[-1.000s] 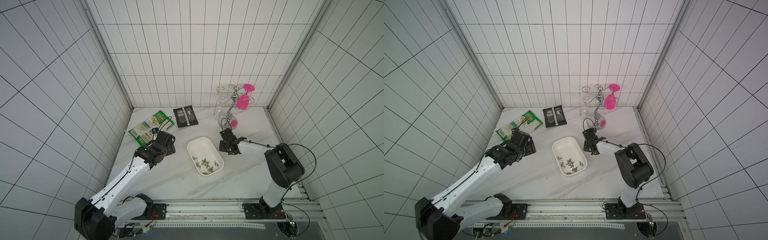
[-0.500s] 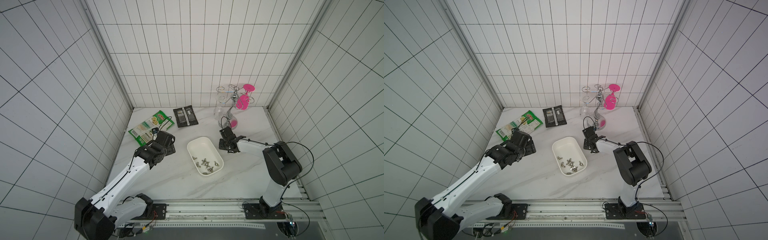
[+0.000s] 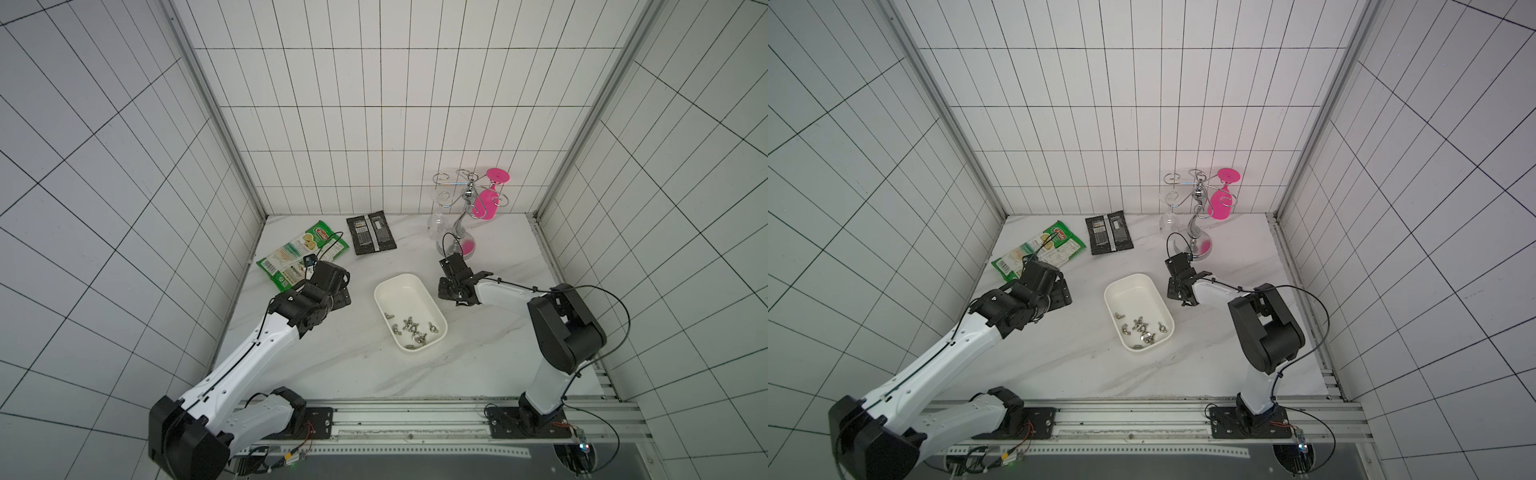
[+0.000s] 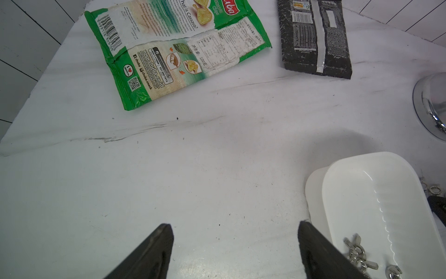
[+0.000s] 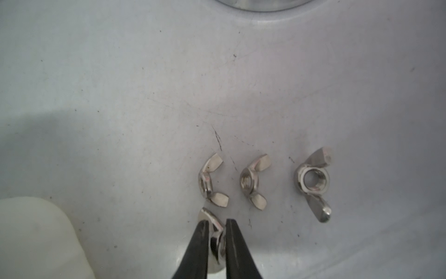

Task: Take out the wing nut from the storage box
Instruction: Place the wing nut at the center of the board.

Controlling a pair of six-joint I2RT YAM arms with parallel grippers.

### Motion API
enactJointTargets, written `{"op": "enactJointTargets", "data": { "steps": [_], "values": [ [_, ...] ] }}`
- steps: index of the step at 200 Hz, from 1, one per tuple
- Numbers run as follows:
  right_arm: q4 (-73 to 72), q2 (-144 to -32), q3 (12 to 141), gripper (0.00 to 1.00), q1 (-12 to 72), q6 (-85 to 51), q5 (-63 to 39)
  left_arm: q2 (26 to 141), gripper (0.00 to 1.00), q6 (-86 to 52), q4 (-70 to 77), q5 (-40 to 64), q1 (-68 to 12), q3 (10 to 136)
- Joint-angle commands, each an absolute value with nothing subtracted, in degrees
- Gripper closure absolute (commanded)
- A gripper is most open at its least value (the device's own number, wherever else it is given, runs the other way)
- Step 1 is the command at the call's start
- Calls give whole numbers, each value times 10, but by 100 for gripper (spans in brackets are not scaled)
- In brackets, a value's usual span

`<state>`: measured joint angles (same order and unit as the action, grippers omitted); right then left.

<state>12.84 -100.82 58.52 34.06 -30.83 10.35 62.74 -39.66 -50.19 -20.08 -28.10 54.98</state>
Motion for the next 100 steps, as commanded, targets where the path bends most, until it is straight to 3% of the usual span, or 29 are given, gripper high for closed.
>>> {"op": "enactJointTargets", "data": {
  "steps": [1,40,100],
  "values": [
    [147,-971,591,79,337,-304,113,621,15,-397,-499,-210,-283,563],
    [168,-918,601,77,359,-286,112,626,15,-397,-498,-210,-283,563],
    [243,-859,641,76,490,-249,97,631,15,-398,-494,-210,-284,563]
  ]
}}
